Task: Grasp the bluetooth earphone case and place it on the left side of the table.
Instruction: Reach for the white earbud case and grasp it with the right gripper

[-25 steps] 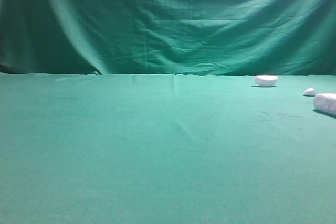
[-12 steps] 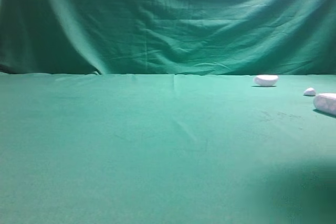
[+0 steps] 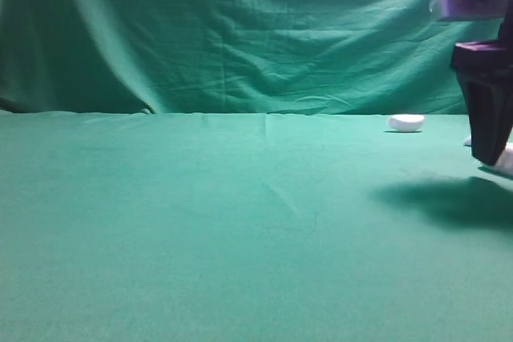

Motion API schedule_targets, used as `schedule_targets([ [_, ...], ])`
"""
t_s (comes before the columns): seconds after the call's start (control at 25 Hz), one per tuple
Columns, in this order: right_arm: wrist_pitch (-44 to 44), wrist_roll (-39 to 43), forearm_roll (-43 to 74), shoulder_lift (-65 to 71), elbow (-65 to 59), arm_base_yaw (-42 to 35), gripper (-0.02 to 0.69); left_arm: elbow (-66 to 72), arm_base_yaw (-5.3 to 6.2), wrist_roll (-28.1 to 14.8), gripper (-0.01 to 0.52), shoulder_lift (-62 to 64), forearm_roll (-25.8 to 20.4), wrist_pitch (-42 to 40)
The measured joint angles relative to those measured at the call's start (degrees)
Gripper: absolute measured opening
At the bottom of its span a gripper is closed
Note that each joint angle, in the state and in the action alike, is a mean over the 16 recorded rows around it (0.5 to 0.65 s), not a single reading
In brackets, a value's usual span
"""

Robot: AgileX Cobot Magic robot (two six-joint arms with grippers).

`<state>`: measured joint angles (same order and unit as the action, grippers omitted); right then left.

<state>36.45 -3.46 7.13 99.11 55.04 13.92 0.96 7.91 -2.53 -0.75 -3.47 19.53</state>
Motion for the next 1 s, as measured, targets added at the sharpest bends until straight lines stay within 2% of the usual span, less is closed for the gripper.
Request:
schedule_targets([
  [0.2,0.29,0.30,0.04,1.10,0.80,0.00,0.370,0.00,0.00,0.00,0.000,0.00,0.00,0.00],
  [0.4,2.77,0.70,-0.31,1.21,3.55,0.01,0.311,0.00,0.00,0.00,0.000,0.00,0.00,0.00],
  [0.72,8.30,0.80,-2.02,1.54,14.75,2.79,0.296,0.00,0.00,0.00,0.000,0.00,0.00,0.00],
  [1.0,10.56,0.37,-3.51,5.88,30.22,12.30,0.296,0.00,0.00,0.00,0.000,0.00,0.00,0.00],
])
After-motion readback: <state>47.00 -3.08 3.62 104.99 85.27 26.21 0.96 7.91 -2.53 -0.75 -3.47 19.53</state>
